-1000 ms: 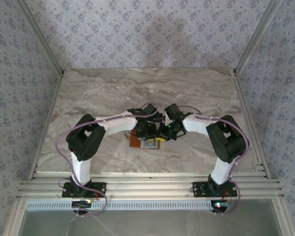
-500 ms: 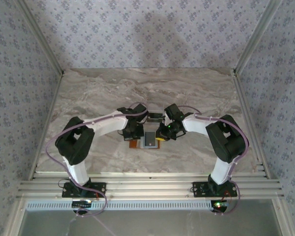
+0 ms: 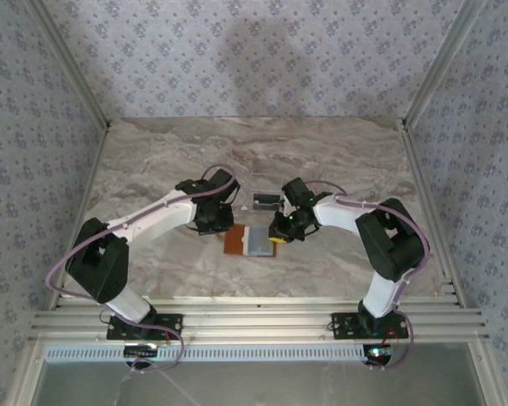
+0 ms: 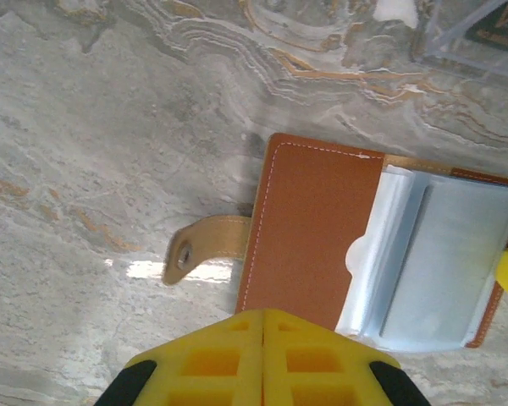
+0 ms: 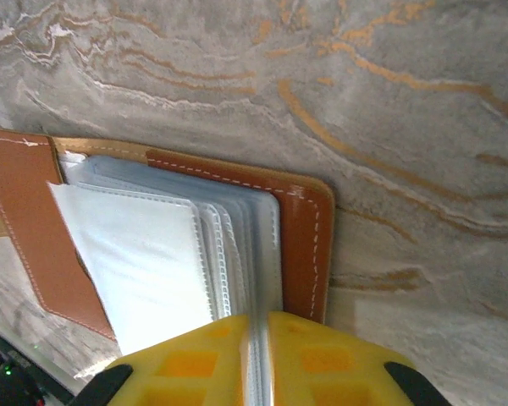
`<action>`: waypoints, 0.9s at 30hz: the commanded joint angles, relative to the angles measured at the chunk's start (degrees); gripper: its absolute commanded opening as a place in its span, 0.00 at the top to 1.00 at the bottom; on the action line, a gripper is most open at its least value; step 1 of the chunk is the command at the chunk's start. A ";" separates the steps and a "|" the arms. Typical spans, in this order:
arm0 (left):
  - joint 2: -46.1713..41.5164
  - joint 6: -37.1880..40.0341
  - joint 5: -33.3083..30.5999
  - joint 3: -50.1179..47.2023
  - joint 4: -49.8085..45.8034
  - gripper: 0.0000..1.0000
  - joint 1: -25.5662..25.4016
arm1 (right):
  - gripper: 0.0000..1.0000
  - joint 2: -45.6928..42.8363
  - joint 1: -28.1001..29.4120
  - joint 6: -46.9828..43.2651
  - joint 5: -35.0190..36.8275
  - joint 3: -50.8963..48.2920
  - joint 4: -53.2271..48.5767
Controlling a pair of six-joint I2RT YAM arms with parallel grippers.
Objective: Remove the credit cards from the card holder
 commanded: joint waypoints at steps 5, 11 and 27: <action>0.86 0.74 3.83 5.29 0.62 0.91 -2.62 | 0.80 -1.52 1.48 -1.29 4.14 2.85 -6.30; 8.16 -0.58 8.40 9.27 4.66 0.92 -6.86 | 0.76 -4.99 -0.03 0.51 4.70 0.51 -5.42; 22.77 -2.43 15.28 14.55 10.88 0.94 -10.79 | 0.78 -7.77 -2.91 -0.06 3.91 -2.97 -4.95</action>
